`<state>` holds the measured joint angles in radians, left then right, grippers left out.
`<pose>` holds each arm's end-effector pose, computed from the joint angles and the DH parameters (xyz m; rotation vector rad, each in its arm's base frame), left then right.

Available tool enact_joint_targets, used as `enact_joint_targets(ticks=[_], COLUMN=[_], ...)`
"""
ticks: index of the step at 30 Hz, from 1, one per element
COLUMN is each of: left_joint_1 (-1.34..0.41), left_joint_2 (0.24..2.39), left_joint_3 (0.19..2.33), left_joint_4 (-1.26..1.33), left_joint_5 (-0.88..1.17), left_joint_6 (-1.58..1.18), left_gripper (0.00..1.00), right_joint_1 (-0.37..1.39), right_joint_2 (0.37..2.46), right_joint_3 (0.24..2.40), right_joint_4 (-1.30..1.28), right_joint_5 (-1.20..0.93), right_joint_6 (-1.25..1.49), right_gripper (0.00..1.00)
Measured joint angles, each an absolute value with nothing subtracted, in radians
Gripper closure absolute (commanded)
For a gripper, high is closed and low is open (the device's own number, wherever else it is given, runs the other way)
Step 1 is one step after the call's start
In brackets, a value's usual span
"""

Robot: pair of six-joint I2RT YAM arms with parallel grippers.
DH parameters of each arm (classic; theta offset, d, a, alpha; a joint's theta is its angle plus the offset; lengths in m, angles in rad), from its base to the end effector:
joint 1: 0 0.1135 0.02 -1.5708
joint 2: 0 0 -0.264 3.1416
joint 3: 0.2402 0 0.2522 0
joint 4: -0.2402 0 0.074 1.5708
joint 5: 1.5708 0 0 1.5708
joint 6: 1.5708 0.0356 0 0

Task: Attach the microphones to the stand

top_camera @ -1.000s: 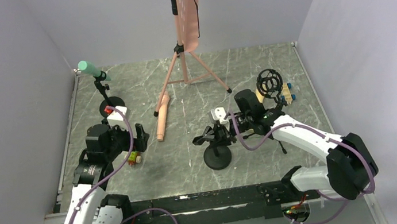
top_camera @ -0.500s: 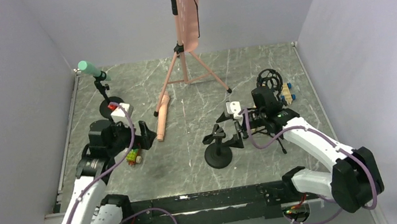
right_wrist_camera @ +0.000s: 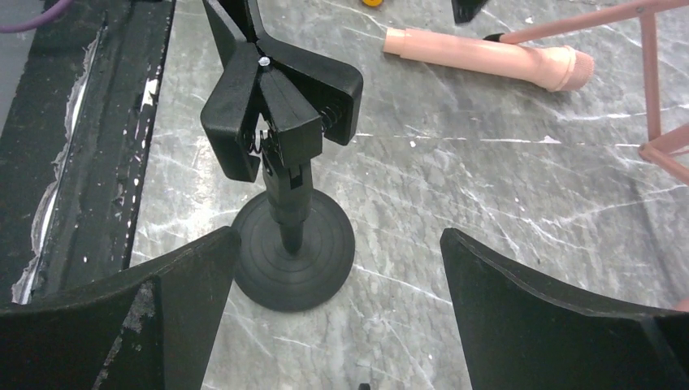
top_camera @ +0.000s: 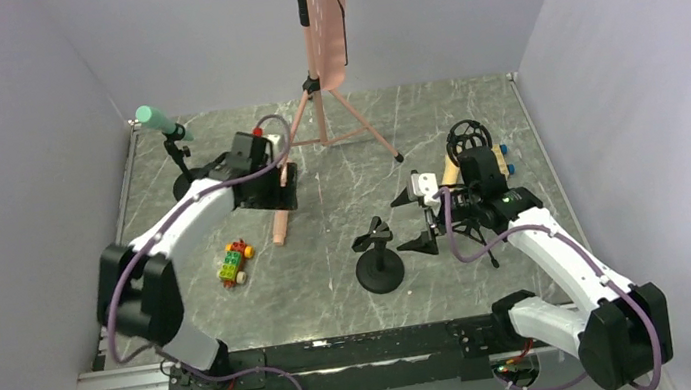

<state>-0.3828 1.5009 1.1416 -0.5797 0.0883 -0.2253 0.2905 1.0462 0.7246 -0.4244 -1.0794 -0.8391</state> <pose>0.2925 -0.1212 0.2586 0.2365 2.5307 -0.3558 0.1882 0.0890 0.2599 -1.4647 1.3637 0.8869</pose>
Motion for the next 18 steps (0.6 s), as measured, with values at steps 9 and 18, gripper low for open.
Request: enact_joint_targets(ticks=[9,18], left_joint_1=[-0.434,-0.435], left_joint_2=[1.810,1.879], left_joint_3=[1.274,1.274], left_joint_4=[-0.656,-0.635], left_joint_5=[-0.054,-0.058], left_joint_6=[-0.223,-0.228], left_gripper=[0.30,0.46], right_joint_1=[0.257,0.236], right_joint_2=[1.014,1.014], right_joint_3=[0.727,0.729], right_joint_4=[-0.450,-0.476], right_joint_5=[-1.103,-1.114], right_joint_6=[-0.859,-0.876], right_gripper=[0.00,0.00])
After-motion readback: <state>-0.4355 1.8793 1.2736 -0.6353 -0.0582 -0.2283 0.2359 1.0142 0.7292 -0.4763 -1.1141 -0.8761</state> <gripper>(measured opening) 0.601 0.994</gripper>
